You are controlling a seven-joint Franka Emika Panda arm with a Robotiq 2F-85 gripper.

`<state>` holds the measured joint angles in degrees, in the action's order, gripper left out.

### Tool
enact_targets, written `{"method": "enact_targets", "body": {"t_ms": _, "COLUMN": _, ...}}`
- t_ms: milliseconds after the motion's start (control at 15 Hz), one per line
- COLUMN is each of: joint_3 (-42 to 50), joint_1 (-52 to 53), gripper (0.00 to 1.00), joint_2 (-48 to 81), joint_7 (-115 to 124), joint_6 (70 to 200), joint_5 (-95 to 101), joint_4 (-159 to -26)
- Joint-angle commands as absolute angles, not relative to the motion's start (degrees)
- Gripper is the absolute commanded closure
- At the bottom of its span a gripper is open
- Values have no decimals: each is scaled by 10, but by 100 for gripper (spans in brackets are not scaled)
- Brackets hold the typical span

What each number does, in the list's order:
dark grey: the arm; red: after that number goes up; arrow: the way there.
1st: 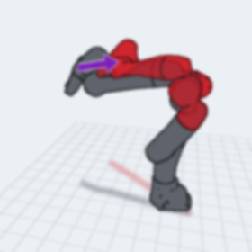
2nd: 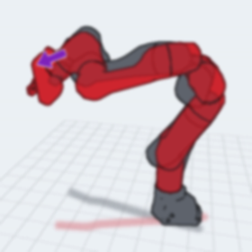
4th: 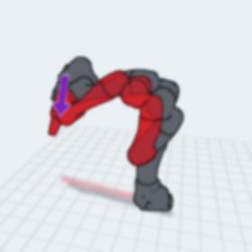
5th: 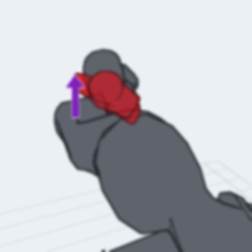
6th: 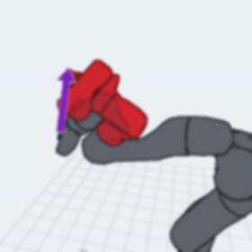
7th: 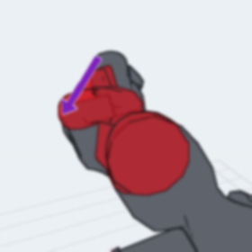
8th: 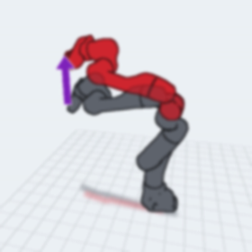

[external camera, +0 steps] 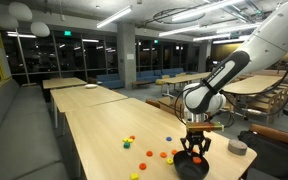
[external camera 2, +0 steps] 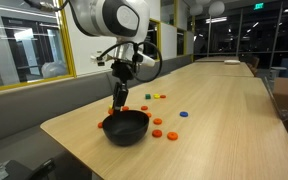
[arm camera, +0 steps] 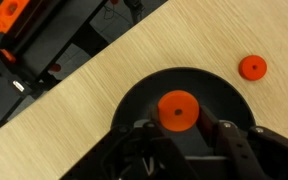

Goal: Place three orange rings inside the black bowl

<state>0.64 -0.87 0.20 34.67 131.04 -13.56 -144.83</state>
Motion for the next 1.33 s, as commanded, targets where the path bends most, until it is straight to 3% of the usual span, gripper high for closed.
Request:
{"method": "enact_targets", "body": {"t_ms": 0, "joint_3": 13, "joint_1": -13, "gripper": 32, "joint_2": 40, "joint_7": 360, "joint_6": 1341, "joint_5": -133, "joint_4": -1417}}
{"method": "enact_targets", "body": {"t_ms": 67, "joint_3": 16, "joint_1": -14, "gripper": 32, "joint_2": 49, "joint_7": 362, "joint_6": 1351, "joint_5": -132, "joint_4": -1411}}
{"method": "enact_targets", "body": {"t_ms": 333, "joint_3": 34, "joint_1": -17, "gripper": 2, "joint_2": 77, "joint_7": 369, "joint_6": 1397, "joint_5": -123, "joint_4": -1393}}
{"method": "enact_targets", "body": {"t_ms": 400, "joint_3": 40, "joint_1": -18, "gripper": 0, "joint_2": 82, "joint_7": 371, "joint_6": 1407, "joint_5": -121, "joint_4": -1389}}
{"method": "enact_targets", "body": {"t_ms": 1267, "joint_3": 141, "joint_1": -63, "gripper": 0, "joint_2": 64, "joint_7": 412, "joint_6": 1562, "joint_5": -35, "joint_4": -1420}}
